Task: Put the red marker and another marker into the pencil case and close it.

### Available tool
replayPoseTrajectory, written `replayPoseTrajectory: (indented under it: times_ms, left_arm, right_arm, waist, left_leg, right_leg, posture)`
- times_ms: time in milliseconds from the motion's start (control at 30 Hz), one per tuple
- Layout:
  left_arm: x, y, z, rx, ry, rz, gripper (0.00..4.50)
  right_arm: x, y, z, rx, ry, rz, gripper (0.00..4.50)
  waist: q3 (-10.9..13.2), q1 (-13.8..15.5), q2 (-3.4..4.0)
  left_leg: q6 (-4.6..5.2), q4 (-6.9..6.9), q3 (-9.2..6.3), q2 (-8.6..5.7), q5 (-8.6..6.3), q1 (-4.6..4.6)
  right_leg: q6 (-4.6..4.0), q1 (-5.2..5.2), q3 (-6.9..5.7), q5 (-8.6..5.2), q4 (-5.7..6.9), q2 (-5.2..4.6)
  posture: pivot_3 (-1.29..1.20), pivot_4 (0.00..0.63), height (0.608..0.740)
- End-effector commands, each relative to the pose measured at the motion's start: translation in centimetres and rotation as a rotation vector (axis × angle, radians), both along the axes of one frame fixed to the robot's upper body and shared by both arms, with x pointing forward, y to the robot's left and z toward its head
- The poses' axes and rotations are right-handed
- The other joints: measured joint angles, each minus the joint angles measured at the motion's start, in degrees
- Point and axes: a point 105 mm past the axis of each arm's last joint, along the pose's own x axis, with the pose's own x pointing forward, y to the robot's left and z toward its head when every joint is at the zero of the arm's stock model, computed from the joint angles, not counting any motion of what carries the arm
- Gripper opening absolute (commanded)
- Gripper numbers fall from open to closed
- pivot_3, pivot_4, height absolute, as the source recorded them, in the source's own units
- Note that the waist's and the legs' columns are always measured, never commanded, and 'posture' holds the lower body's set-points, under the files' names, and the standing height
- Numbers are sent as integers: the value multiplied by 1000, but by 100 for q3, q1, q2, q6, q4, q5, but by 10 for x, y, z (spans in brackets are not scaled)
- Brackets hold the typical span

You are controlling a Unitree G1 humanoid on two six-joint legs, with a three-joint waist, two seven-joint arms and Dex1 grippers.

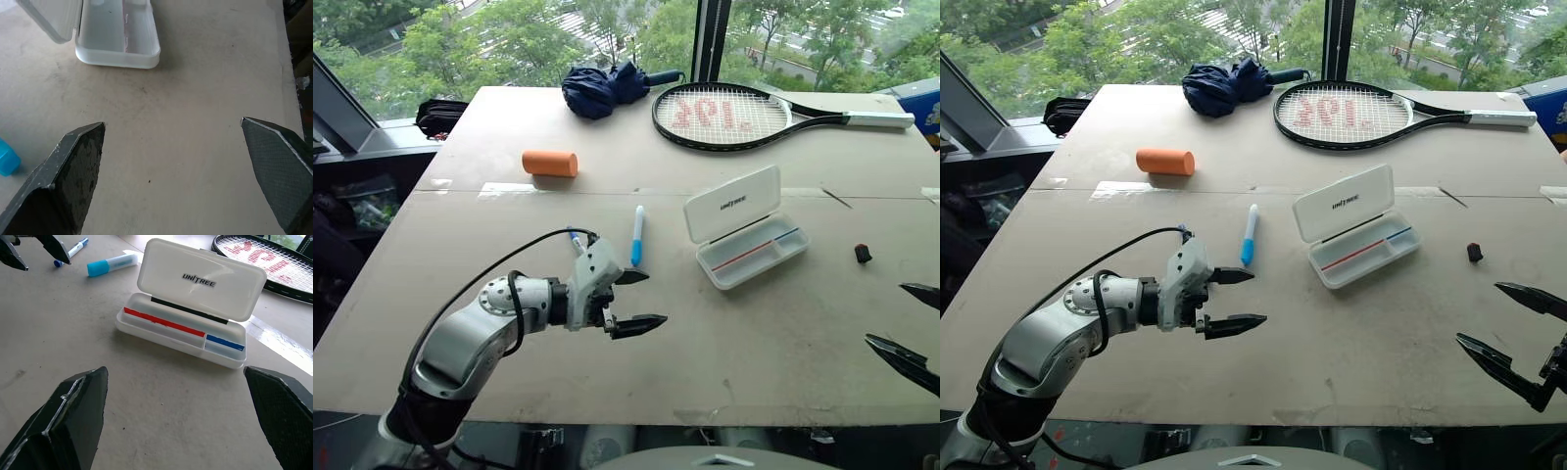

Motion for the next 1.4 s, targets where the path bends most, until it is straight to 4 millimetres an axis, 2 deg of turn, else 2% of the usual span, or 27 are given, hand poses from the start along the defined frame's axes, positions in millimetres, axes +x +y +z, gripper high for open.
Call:
replayPoseTrajectory:
  times_ms: [33,100,233,400,533,633,700,900,1033,1067,1167,1200,1400]
  left_arm:
    - [3,-17,9,-19,6,-39,4500]
    - [9,-26,12,-26,23,-35,4500]
    - [21,-49,20,-17,-47,-37,4500]
    - [29,-80,11,78,-10,-60,4500]
    - [23,-111,8,112,37,-111,4500]
    - [32,-131,8,158,28,-73,4500]
    - [40,-138,4,214,16,-34,4500]
    - [46,-165,-8,292,11,-12,4500]
    - [47,-173,-22,333,6,-34,4500]
    - [47,-173,-28,352,4,-42,3982]
    - [52,-167,-44,422,-29,-49,2790]
    - [54,-165,-47,436,-47,-54,2224]
    - [72,-133,-47,479,-191,-152,41]
  right_arm:
    - [-5,8,7,2,-26,11,4465]
    - [-7,6,4,8,-17,2,4465]
    - [-13,4,2,16,2,6,4465]
    - [-15,-1,1,12,-1,15,4465]
    - [-13,-3,-5,10,2,30,4465]
    - [-12,-4,-7,11,-6,31,4465]
    - [-12,-5,-8,10,-9,33,4465]
    - [-11,-5,-11,6,-30,68,4465]
    - [-7,-3,-10,-1,-49,74,4465]
    - [-7,-3,-10,-4,-54,73,4500]
    - [-7,-3,-10,-9,-64,69,4500]
    - [-7,-3,-10,-9,-67,68,4500]
    - [-5,4,-11,-3,-83,73,4500]
  waist:
    - [0,12,0]
    - [0,49,-2]
    - [2,29,-5]
    - [1,20,-3]
    - [1,18,-4]
    - [2,28,-5]
    - [2,23,-5]
    - [1,17,-2]
    - [1,19,-2]
    - [1,20,-2]
    - [-1,21,1]
    - [-2,21,1]
    - [-6,10,6]
  left_leg:
    - [0,0,-3,0,0,0]
    - [0,1,-4,-5,0,-2]
    - [0,6,-8,-14,0,-9]
    - [0,6,-11,-35,0,-7]
    - [1,6,-14,-37,0,-7]
    - [1,7,-14,-41,0,-8]
    - [1,8,-14,-43,0,-10]
    - [1,6,-15,-43,0,-8]
    - [1,6,-14,-44,0,-8]
    - [1,6,-14,-44,0,-8]
    - [1,6,-14,-44,0,-7]
    - [1,6,-14,-44,0,-7]
    - [1,4,-14,-43,0,-1]
  right_leg:
    - [0,0,-2,0,0,1]
    - [1,2,-4,0,0,0]
    - [3,3,-3,-1,-2,-3]
    - [4,3,-3,-1,0,-2]
    - [7,3,-2,-3,2,-2]
    - [8,3,-2,-4,1,-3]
    - [8,3,-2,-4,1,-4]
    - [12,3,0,-6,1,-4]
    - [11,3,1,-6,1,-5]
    - [11,3,0,-7,1,-5]
    - [11,4,0,-7,1,-5]
    - [11,4,1,-7,1,-5]
    - [10,8,1,-7,1,-6]
  posture:
    - [0,150,730]
    - [0,150,730]
    - [0,150,730]
    - [0,150,730]
    - [0,150,730]
    - [0,150,730]
    - [0,150,730]
    - [0,150,730]
    - [0,150,730]
    - [0,150,730]
    - [0,150,730]
    - [0,150,730]
    - [0,150,730]
